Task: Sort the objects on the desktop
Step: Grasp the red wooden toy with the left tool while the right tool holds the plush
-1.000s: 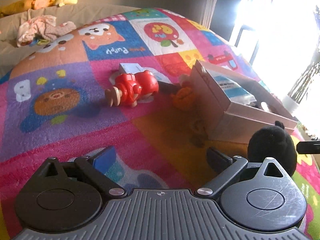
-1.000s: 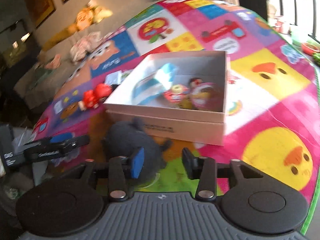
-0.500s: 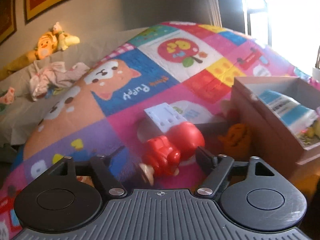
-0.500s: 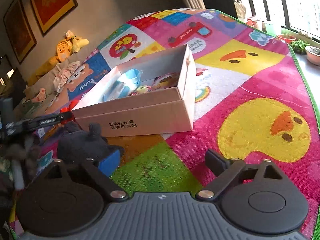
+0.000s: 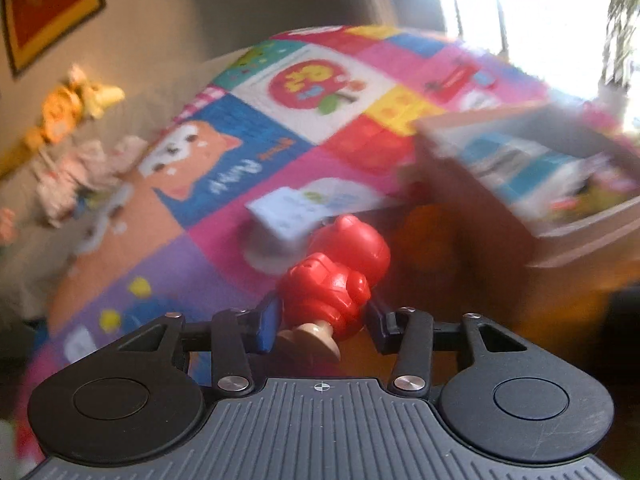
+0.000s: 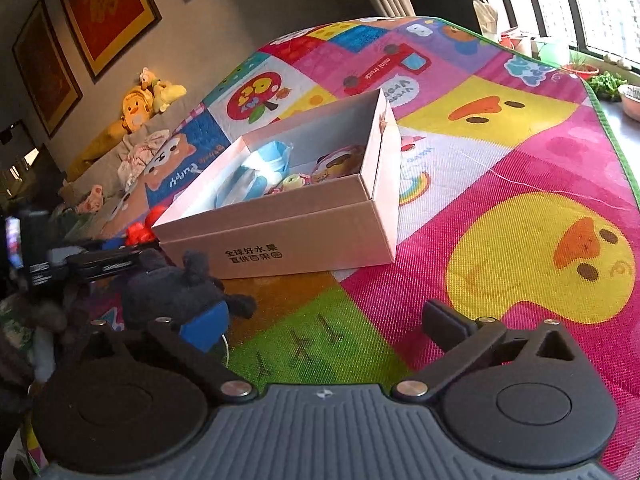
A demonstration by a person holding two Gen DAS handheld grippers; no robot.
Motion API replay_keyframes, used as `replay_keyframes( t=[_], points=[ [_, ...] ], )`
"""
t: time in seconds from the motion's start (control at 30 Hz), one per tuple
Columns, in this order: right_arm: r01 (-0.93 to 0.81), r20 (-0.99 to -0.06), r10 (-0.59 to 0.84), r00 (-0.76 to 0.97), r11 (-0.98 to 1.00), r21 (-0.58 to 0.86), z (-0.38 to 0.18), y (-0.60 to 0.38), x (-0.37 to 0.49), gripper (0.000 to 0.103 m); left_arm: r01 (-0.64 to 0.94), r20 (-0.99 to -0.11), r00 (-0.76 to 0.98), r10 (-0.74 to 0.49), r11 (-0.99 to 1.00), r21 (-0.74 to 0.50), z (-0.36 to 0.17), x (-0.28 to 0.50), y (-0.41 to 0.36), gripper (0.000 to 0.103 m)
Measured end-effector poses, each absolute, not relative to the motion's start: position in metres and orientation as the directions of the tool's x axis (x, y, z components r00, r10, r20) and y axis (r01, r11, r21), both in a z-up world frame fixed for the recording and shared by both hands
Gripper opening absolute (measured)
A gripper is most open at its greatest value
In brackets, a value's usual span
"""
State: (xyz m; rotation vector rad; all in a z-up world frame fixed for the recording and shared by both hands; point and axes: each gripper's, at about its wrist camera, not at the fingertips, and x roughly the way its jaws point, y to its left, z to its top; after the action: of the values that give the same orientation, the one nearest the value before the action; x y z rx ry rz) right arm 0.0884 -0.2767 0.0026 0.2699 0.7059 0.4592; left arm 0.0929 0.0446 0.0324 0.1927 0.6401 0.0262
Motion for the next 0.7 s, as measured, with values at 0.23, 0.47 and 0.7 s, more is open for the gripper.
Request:
replay_keyframes(
  t=[0.23,0.47,0.7],
  points=[
    [-0.311,-0.558,0.491,0.669,0.867,0.39,0.002,-0.277,0.087,0.103,0.16,-0.633,0.747,-0.204,0.979,-0.127,0.05,0.016,0.021,0.05],
    [-0.311,-0.562,0.484,0.67,0.871,0.379,0.003,-0.275,0.086,0.103,0.105,-0.658,0.737,-0.151,0.988,-0.11,0.03,0.003,0.015,0.057],
    [-0.312,-0.568,0.476,0.671,0.877,0.366,0.004,-0.274,0.086,0.103,-0.02,-0.601,0.799,0.003,1.0,-0.022,0.042,0.01,0.043,0.078]
  ],
)
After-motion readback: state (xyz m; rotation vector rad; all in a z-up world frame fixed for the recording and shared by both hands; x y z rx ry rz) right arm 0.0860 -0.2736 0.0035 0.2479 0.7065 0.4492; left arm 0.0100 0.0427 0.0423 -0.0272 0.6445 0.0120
